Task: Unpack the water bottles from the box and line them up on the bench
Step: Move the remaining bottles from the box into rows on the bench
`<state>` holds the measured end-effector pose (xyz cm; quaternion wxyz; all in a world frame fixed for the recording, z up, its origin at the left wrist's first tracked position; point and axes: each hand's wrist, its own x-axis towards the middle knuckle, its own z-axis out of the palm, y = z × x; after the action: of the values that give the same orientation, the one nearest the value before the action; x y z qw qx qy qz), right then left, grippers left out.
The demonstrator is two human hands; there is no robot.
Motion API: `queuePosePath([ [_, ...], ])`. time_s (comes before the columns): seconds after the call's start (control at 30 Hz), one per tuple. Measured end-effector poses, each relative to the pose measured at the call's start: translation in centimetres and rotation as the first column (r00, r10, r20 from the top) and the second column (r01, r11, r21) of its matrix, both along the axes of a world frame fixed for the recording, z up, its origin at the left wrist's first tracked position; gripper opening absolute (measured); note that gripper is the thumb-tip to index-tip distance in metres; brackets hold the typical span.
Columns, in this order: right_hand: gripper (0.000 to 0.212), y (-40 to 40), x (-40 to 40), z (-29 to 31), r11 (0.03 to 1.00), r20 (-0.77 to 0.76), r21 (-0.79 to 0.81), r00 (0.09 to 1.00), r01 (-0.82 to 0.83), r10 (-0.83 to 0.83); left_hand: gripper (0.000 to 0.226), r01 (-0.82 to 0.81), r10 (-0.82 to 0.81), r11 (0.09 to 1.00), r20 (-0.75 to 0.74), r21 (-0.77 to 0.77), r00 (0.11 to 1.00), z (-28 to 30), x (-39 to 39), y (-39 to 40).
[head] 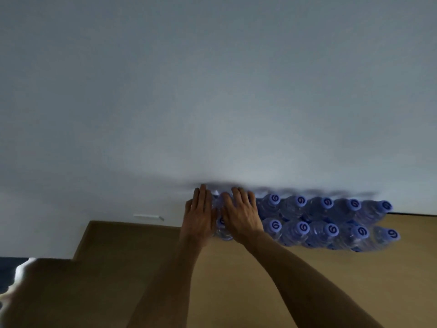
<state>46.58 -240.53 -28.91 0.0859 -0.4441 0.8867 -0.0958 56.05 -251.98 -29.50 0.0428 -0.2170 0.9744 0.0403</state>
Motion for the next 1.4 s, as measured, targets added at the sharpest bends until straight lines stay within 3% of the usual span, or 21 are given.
queuePosePath([
  [0.1, 0.051, 0.8, -0.1, -1.1, 1.000, -0.028, 0.009, 0.999, -0.028, 0.028, 0.071, -0.063, 0.062, 0.998, 0.112, 0.002, 0.992, -1.4, -0.1, 0.8],
  [0.23, 0.052, 0.2, -0.2, -1.2, 0.998, -0.014, 0.054, 0.999, -0.030, 0.031, 0.069, -0.079, 0.082, 0.997, 0.149, -0.026, 0.985, -1.3, -0.1, 0.9],
  [0.37, 0.038, 1.1, -1.4, -0.1, 0.996, -0.074, -0.059, 0.995, -0.071, 0.066, 0.058, -0.147, 0.147, 0.989, 0.010, 0.028, 0.989, 1.2, -0.7, 1.2],
  [0.47, 0.030, 4.1, -4.7, 1.2, 0.991, -0.177, -0.135, 0.984, -0.011, -0.013, 0.051, 0.033, -0.023, 0.998, -0.187, 0.048, 0.982, 2.7, -2.3, 2.7],
  [0.53, 0.032, 6.4, -6.4, 2.0, 0.993, -0.178, -0.105, 0.981, 0.055, -0.074, 0.056, 0.155, -0.125, 0.982, -0.244, 0.110, 0.962, 3.5, -3.9, 4.6],
  [0.67, 0.043, 10.0, -7.8, 1.1, 0.996, -0.112, 0.004, 0.989, 0.094, -0.093, 0.058, 0.243, -0.229, 0.964, -0.135, 0.104, 0.964, 2.7, -7.2, 9.8],
  [0.77, 0.069, 11.1, -8.2, -0.4, 0.989, -0.085, 0.139, 0.995, 0.056, -0.044, 0.060, 0.203, -0.209, 0.976, 0.089, 0.077, 0.974, 0.7, -8.1, 11.7],
  [0.87, 0.073, 11.1, -8.4, -0.9, 0.990, -0.073, 0.133, 0.997, 0.048, -0.039, 0.059, 0.176, -0.175, 0.984, 0.171, 0.011, 0.970, 0.1, -8.4, 11.8],
  [0.97, 0.067, 11.5, -8.5, -0.7, 0.997, -0.047, 0.065, 0.999, 0.027, -0.024, 0.061, 0.141, -0.140, 0.990, 0.179, 0.008, 0.974, 1.1, -8.7, 12.2],
  [1.13, 0.051, 13.9, -10.0, 0.7, 0.992, -0.091, -0.028, 0.988, 0.120, -0.122, 0.059, 0.138, -0.136, 0.990, 0.052, -0.026, 0.989, 1.5, -9.8, 13.2],
  [1.3, 0.041, 14.8, -10.7, -0.4, 0.994, -0.061, 0.050, 0.994, 0.095, -0.091, 0.065, 0.057, -0.053, 0.998, 0.137, -0.023, 0.989, 0.3, -9.9, 14.6],
  [1.4, 0.029, 14.6, -11.3, -0.1, 0.992, -0.037, -0.010, 0.991, 0.125, -0.125, 0.061, 0.093, -0.085, 0.994, 0.148, -0.051, 0.985, 0.9, -10.4, 14.0],
])
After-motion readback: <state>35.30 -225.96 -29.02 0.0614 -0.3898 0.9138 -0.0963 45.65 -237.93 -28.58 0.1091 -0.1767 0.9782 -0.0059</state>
